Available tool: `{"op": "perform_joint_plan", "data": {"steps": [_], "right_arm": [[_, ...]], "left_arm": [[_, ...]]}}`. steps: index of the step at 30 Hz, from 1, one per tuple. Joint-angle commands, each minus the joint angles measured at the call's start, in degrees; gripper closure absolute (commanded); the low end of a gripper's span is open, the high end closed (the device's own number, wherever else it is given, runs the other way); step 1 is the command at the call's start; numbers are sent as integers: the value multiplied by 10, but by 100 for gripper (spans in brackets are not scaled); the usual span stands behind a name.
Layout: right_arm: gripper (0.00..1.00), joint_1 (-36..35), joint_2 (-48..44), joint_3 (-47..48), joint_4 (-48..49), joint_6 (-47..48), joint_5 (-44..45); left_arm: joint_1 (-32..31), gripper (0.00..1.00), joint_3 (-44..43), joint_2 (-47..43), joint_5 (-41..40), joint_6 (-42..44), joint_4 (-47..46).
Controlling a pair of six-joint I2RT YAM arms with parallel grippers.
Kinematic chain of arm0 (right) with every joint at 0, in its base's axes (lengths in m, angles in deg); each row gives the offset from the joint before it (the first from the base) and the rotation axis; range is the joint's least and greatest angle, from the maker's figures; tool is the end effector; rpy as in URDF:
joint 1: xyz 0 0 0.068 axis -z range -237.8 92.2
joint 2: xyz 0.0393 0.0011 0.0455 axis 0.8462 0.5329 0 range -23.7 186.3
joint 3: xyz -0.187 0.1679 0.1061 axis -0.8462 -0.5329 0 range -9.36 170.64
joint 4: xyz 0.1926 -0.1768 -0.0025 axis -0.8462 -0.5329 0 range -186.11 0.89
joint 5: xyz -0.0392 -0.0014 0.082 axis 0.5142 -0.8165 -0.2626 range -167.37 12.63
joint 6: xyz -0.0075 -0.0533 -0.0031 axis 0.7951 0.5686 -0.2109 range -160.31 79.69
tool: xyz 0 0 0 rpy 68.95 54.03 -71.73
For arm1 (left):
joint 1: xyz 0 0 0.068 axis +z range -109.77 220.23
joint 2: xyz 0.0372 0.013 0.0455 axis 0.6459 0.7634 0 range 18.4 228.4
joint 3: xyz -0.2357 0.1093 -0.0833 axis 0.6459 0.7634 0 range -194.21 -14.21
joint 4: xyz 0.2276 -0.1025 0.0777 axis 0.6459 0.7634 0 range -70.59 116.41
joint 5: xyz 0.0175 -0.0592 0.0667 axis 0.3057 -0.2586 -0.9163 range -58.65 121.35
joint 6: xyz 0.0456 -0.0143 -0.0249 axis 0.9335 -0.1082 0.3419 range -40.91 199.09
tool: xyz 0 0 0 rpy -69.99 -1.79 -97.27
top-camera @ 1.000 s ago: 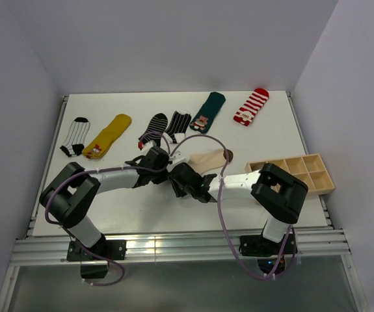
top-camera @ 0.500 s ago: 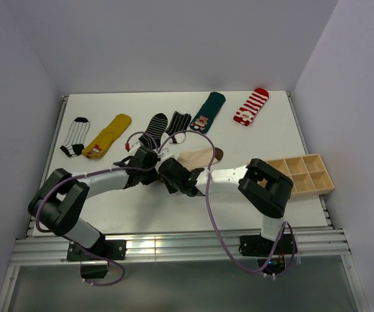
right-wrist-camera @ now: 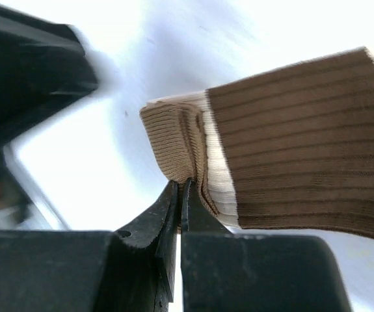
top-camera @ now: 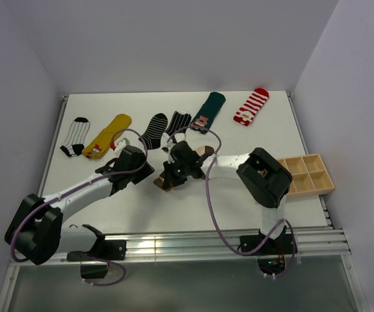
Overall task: Roll the socks
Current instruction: Roll the sock at the center of the board.
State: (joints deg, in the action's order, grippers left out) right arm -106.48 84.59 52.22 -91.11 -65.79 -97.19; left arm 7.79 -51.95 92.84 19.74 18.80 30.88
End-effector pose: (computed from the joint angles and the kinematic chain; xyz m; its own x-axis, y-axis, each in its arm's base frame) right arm 0.2455 0.2975 0.1463 -0.8154 -0.3144 -0.4862 -0.5577 0.6518 0.5139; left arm 0.2183 -0.1302 0.1884 -0.6697 -0.5825 -0.4607 -0.3419 0.7925 -0.5051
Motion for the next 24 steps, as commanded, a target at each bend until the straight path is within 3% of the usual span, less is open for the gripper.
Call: {"op": "perform_joint_plan", "data": {"steps": [1,7,10,19,24], "right_arm": [[100,39,20,-42,64,-103,-161],[100,92,66,-95,237,-236,-295],[100,106,83,-110,287,-279,-311],[100,122,113,-113,300,-286,-315],[100,122,108,-96,240,-231,-286]], "left_arm": [[-2,50,25,-33,3,-32,-14],[-13,50,68,-32,41,-57,-80],[-25,50,57,0,41,-56,-84],[-32,57,36,74,45,-59,-97],[-32,71,26,99,43,-56,-80]]}}
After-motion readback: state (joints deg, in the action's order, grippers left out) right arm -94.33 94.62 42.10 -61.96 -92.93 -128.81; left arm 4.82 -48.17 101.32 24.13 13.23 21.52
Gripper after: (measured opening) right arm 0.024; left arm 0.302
